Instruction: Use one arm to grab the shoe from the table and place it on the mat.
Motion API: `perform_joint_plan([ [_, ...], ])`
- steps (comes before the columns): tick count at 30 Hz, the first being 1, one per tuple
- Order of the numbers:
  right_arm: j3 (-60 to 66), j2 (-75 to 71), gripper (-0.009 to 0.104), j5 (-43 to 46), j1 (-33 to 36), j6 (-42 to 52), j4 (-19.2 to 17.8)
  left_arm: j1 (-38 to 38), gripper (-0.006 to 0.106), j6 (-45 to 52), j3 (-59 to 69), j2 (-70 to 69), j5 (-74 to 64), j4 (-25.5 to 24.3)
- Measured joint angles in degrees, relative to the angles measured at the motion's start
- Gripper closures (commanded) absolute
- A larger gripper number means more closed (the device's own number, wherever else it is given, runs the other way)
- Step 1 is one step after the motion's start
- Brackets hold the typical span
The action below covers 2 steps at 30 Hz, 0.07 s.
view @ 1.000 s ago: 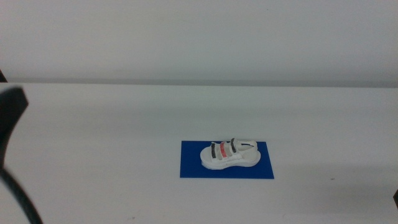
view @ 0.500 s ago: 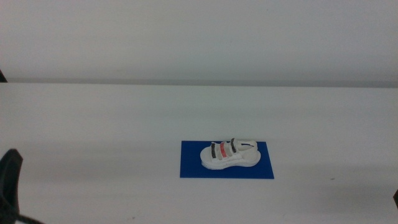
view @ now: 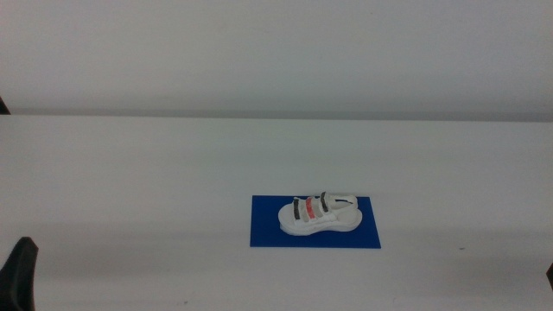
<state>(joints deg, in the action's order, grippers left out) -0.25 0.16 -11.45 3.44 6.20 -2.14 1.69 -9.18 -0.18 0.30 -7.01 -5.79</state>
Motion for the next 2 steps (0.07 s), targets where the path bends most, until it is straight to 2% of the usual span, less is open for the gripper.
perform_joint_plan([
  [2, 0.0, 0.0, 0.002, 0.0, 0.0, 0.0, 0.0, 0.0, 0.007, 0.0, 0.0, 0.0, 0.0, -0.3],
])
